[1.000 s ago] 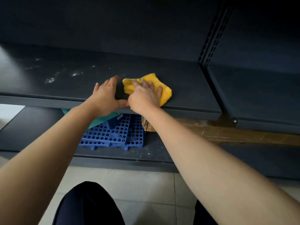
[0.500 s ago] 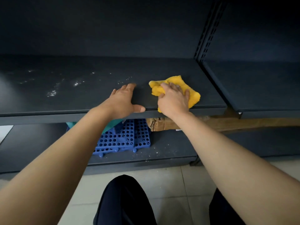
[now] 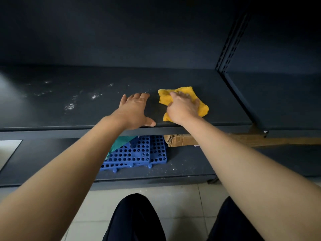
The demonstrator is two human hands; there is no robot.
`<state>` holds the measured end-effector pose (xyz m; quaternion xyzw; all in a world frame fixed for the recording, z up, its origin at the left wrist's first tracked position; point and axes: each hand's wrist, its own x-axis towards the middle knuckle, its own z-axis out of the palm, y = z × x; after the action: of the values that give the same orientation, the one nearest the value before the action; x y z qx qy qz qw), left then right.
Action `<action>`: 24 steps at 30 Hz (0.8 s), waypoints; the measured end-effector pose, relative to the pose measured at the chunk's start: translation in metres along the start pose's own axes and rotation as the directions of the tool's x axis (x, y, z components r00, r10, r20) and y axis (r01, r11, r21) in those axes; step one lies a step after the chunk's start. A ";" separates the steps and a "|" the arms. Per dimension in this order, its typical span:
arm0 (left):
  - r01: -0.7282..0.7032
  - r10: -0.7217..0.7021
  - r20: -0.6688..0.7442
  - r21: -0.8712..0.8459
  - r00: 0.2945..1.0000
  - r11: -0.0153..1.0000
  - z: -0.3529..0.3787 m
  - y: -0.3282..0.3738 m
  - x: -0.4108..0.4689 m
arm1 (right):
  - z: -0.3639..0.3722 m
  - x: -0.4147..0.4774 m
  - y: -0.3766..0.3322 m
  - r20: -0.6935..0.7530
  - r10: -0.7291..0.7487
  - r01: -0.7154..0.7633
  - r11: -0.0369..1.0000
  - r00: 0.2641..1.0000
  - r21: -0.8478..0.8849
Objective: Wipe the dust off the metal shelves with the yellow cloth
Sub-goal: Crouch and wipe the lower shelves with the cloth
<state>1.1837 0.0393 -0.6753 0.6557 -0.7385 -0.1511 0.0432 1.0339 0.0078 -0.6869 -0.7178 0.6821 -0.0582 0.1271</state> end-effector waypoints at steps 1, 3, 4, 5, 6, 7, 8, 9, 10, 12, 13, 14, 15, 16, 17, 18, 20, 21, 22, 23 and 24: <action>0.003 -0.003 -0.011 0.016 1.000 1.000 0.001 0.000 0.002 | 0.002 0.004 0.000 -0.002 0.010 -0.010 1.000 1.000 0.010; 0.019 -0.018 -0.028 0.028 0.999 0.999 0.002 -0.002 0.003 | 0.008 0.012 -0.002 0.003 0.005 -0.005 1.000 1.000 0.027; 0.032 -0.031 -0.035 0.021 0.999 0.999 0.002 -0.003 0.002 | 0.010 0.016 -0.005 0.003 -0.007 0.007 1.000 1.000 0.030; 0.045 -0.045 -0.041 0.009 0.998 0.999 0.002 -0.005 0.001 | 0.011 0.020 -0.007 0.002 -0.022 0.022 0.999 1.000 0.032; 0.055 -0.055 -0.040 -0.008 0.998 0.998 0.003 -0.005 0.000 | 0.011 0.024 -0.009 0.006 -0.035 0.035 0.999 0.999 0.033; 0.059 -0.060 -0.038 -0.026 0.997 0.998 0.003 -0.005 0.000 | 0.010 0.029 -0.010 0.015 -0.047 0.047 0.998 0.999 0.031; 0.059 -0.061 -0.037 -0.042 0.997 0.997 0.003 -0.006 0.000 | 0.010 0.033 -0.011 0.026 -0.060 0.060 0.998 0.998 0.026; 0.060 -0.062 -0.036 -0.054 0.997 0.997 0.004 -0.006 -0.001 | 0.009 0.037 -0.012 0.040 -0.074 0.073 0.997 0.996 0.021; 0.065 -0.068 -0.036 -0.064 0.997 0.996 0.003 -0.006 -0.001 | 0.009 0.041 -0.014 0.051 -0.089 0.088 0.996 0.995 0.016; 0.100 -0.103 -0.030 -0.084 0.994 0.991 0.003 -0.007 -0.002 | 0.010 0.048 -0.017 0.071 -0.121 0.121 0.993 0.990 0.011; 0.124 -0.127 -0.028 -0.092 0.991 0.988 0.004 -0.007 -0.002 | 0.009 0.051 -0.019 0.081 -0.141 0.141 0.990 0.987 0.011; 0.145 -0.149 -0.027 -0.099 0.989 0.984 0.005 -0.008 -0.001 | 0.009 0.055 -0.021 0.091 -0.162 0.162 0.987 0.983 0.010; 0.161 -0.165 -0.027 -0.106 0.986 0.981 0.006 -0.009 -0.002 | 0.008 0.058 -0.023 0.103 -0.184 0.184 0.983 0.978 0.007; 0.177 -0.181 -0.028 -0.112 0.983 0.978 0.006 -0.009 -0.002 | 0.008 0.061 -0.026 0.116 -0.205 0.206 0.979 0.972 0.003; 0.191 -0.196 -0.033 -0.117 0.980 0.975 0.007 -0.009 -0.002 | 0.007 0.063 -0.029 0.132 -0.229 0.231 0.973 0.964 0.001; 0.204 -0.210 -0.037 -0.119 0.977 0.972 0.007 -0.009 -0.002 | 0.007 0.066 -0.033 0.153 -0.254 0.256 0.967 0.955 0.005; 0.221 -0.227 -0.046 -0.108 0.973 0.969 0.007 -0.009 -0.001 | 0.007 0.070 -0.043 0.191 -0.308 0.311 0.950 0.932 0.015; 0.227 -0.233 -0.055 -0.094 0.971 0.969 0.008 -0.009 0.001 | 0.009 0.071 -0.048 0.193 -0.341 0.345 0.939 0.920 0.015; 0.237 -0.242 -0.066 -0.078 0.968 0.968 0.009 -0.009 0.001 | 0.012 0.071 -0.053 0.190 -0.380 0.384 0.923 0.905 0.016; 0.248 -0.253 -0.081 -0.067 0.964 0.966 0.009 -0.009 0.001 | 0.014 0.069 -0.057 0.185 -0.423 0.427 0.904 0.887 0.022; 0.259 -0.264 -0.098 -0.063 0.959 0.964 0.010 -0.010 0.000 | 0.017 0.066 -0.059 0.176 -0.462 0.465 0.885 0.869 0.029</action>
<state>1.1907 0.0395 -0.6878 0.7533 -0.6380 -0.1389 0.0782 1.0992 -0.0542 -0.6934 -0.8635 0.4764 -0.0178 0.1649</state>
